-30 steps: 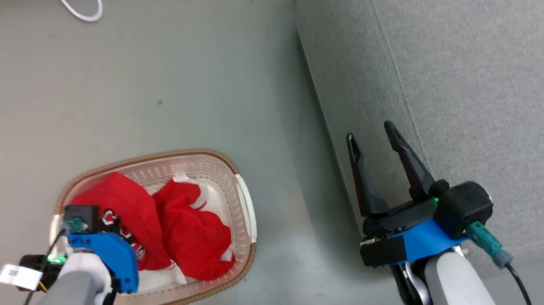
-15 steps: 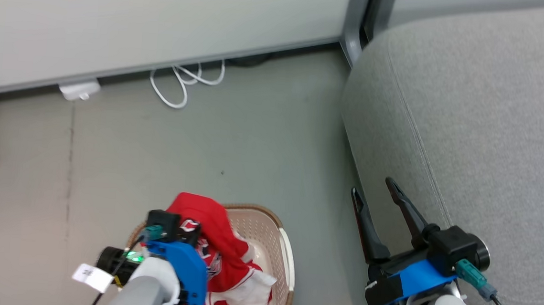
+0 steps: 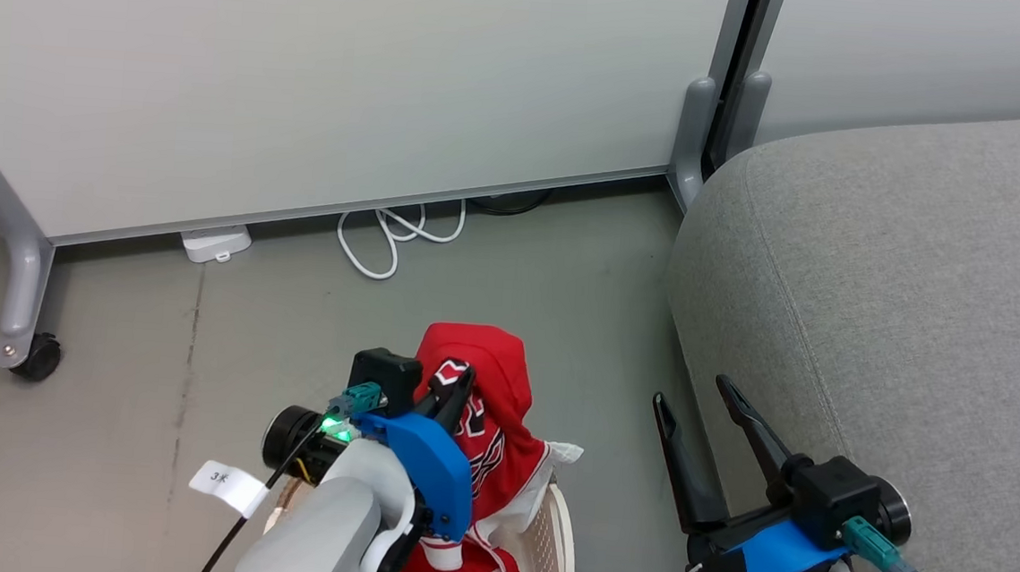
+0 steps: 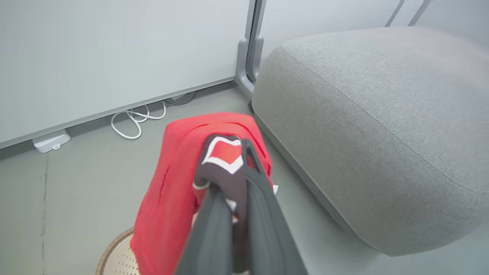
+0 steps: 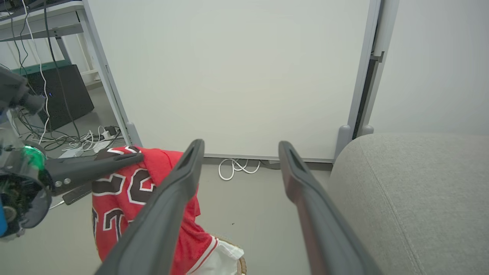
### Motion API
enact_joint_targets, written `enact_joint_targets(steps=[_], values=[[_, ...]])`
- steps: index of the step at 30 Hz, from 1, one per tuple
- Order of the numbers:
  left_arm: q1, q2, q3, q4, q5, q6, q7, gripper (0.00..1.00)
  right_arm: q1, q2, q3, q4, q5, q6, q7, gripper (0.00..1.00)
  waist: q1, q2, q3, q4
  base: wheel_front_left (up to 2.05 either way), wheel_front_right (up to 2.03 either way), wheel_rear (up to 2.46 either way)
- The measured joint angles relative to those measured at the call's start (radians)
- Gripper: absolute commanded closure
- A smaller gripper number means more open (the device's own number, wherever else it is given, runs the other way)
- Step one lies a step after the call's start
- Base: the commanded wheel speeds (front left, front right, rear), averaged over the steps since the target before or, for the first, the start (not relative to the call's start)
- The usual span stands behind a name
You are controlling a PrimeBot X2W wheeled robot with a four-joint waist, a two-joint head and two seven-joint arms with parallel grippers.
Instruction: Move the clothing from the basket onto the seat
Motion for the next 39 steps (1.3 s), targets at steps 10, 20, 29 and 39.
enact_joint_targets(steps=[10,20,29,39], values=[[-0.089,0.000,-0.066,-0.116,-0.052,0.013,-0.012,1.00,0.016,0.000,0.007,-0.013,-0.009,0.000,0.023,0.00,0.0001,0.0000,-0.038,0.004,0.00,0.00,0.00],[-0.175,0.000,-0.130,-0.127,-0.108,0.023,-0.038,1.00,0.013,0.000,0.022,-0.019,-0.009,0.000,0.037,0.00,0.0003,0.0000,-0.046,0.011,0.00,0.00,0.00],[-0.230,0.000,-0.199,-0.136,-0.165,0.036,-0.055,1.00,0.008,0.000,0.031,-0.018,-0.007,0.000,0.046,0.00,0.0003,0.0000,-0.052,0.015,0.00,0.00,0.00],[-0.267,0.000,-0.257,-0.119,-0.219,0.053,-0.081,1.00,0.004,0.000,0.038,-0.012,-0.002,0.000,0.050,0.00,0.0003,0.0000,-0.054,0.018,0.00,0.00,0.00]])
